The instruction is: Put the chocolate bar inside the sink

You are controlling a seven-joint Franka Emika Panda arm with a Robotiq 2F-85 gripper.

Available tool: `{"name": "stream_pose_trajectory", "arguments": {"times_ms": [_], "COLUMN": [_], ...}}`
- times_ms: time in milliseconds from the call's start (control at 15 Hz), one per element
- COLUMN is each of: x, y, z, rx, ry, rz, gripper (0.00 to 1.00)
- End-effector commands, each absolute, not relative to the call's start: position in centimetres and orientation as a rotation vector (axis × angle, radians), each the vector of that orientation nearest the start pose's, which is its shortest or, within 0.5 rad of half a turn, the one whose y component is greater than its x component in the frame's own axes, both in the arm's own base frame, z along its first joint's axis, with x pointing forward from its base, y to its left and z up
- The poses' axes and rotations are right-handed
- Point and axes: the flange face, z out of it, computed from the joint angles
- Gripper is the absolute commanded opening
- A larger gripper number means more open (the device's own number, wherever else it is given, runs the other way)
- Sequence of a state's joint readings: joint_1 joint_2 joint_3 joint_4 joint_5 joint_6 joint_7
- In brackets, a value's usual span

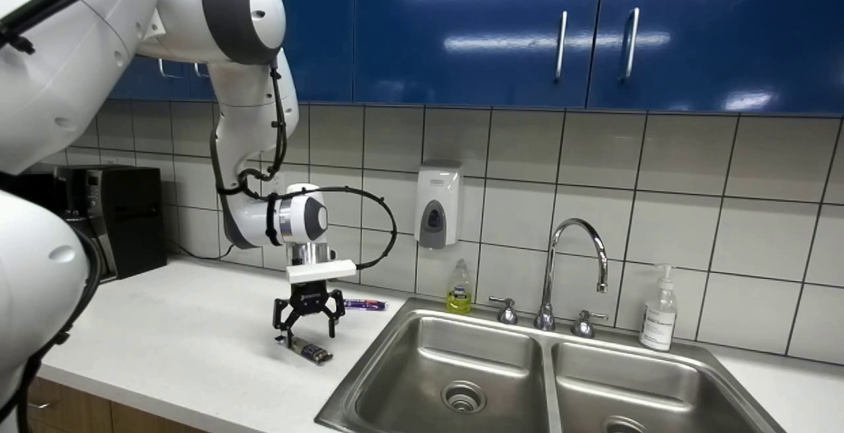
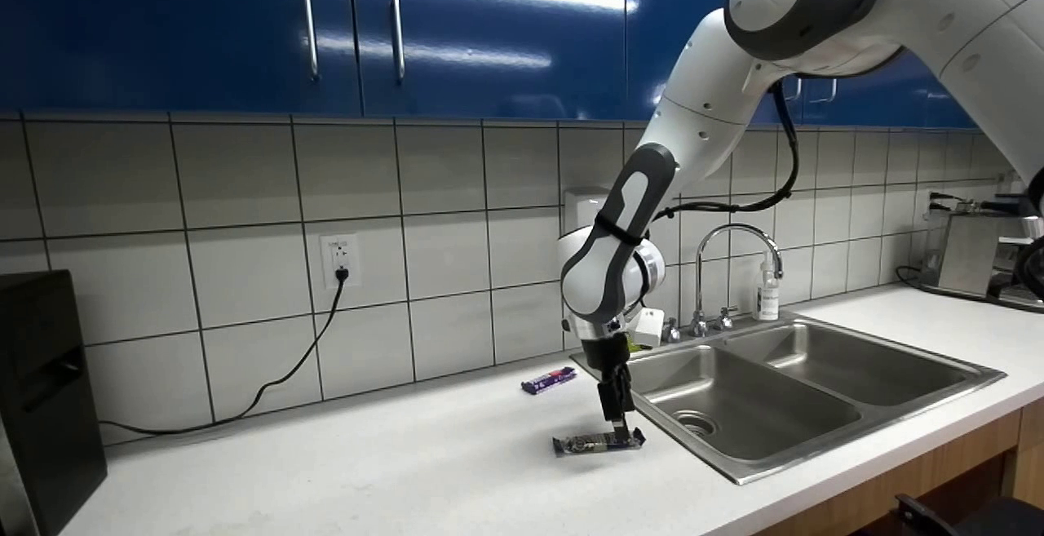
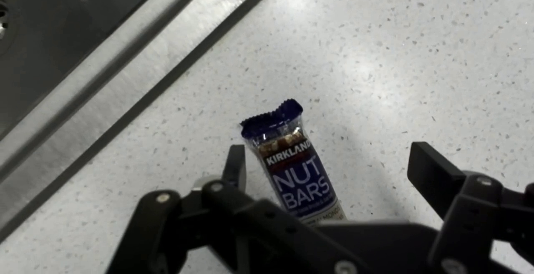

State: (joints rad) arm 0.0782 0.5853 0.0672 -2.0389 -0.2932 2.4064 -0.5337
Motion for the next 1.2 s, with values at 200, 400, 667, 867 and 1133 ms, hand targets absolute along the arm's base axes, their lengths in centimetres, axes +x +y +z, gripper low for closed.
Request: {"name": "stream_pose_trajectory", "arguments": {"times_ms": [200, 400, 667, 867, 1133], "x": [57.5, 58.0, 58.3, 58.6, 59.0], "y": [8.7, 9.3, 10.1, 10.5, 10.7], "z": [13.6, 13.0, 11.8, 11.3, 10.8], "rx": [-2.756, -2.712, -2.668, -2.654, -2.648], "ry": [-1.606, -1.658, -1.703, -1.720, -1.730], "rz": [0.341, 0.337, 0.353, 0.373, 0.381], "gripper": [1.00, 1.00, 1.00, 1.00, 1.00]}}
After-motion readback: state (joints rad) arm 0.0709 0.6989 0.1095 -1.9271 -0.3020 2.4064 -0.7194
